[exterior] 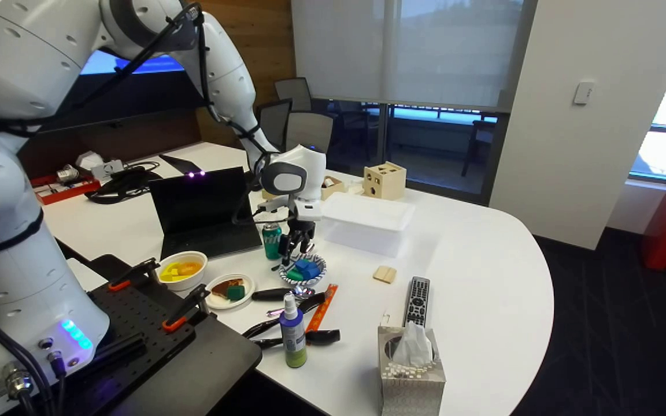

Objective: Put one blue block on the white plate.

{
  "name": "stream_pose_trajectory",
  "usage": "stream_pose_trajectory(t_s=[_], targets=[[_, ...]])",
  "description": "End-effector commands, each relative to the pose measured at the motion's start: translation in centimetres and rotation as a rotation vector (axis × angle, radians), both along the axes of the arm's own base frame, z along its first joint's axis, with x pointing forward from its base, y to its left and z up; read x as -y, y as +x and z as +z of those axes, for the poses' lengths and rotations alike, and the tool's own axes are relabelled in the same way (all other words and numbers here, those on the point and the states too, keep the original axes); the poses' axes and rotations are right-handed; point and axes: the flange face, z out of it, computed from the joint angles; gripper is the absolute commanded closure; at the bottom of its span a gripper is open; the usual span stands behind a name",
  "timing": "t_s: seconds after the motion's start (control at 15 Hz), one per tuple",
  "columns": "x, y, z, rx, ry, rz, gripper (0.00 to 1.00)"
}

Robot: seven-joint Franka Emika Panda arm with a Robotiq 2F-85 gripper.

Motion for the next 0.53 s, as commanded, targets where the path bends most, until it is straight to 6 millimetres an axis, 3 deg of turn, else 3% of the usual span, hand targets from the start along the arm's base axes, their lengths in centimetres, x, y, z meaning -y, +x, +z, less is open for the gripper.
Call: stream_pose_trajectory(t_s=[0.0,0.47], targets=[[-0.1,1.0,-0.9,0.014,-0.018,-0.027,0.0],[0.1,2.6,-2.3,0.02,-0.026,-0.021,0.0]])
